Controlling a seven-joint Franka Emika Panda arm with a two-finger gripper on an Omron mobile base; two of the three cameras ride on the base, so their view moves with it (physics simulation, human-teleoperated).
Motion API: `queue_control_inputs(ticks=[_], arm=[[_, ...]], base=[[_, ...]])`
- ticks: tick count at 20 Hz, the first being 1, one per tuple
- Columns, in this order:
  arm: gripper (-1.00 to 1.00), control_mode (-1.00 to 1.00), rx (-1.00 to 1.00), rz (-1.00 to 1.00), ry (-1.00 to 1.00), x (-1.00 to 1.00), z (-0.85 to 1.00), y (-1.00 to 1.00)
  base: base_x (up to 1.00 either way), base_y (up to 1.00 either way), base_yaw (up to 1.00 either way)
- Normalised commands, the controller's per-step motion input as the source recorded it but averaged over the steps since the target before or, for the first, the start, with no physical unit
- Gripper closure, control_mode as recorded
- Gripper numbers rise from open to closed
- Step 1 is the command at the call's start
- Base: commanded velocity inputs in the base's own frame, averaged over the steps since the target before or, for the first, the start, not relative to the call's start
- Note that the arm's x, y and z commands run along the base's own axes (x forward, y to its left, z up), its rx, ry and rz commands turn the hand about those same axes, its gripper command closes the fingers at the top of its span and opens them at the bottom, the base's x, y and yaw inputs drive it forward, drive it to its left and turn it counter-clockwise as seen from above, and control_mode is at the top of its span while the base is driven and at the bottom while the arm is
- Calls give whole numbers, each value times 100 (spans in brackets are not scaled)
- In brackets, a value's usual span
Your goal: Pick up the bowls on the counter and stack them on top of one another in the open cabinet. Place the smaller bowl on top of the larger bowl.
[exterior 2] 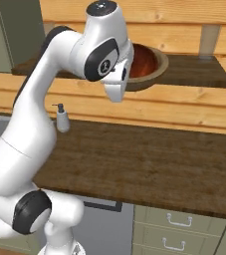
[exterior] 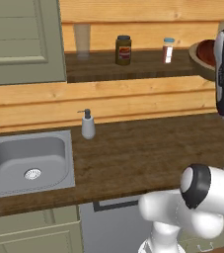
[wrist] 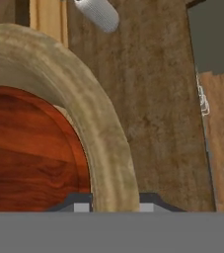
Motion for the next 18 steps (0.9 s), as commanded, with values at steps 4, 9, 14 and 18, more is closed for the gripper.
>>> queue_control_inputs(ticks=[4, 9, 14, 18], arm=[[100, -100, 6, 0, 8, 82, 0, -9], [100, -100, 3, 0, 3, 77, 0, -6], [100, -100, 2, 0, 0, 62, 0, -5], [100, -100, 0, 0, 1, 58, 0, -5]], base=[[0, 0, 0], [0, 0, 0], [0, 0, 0], [0, 0, 0]])
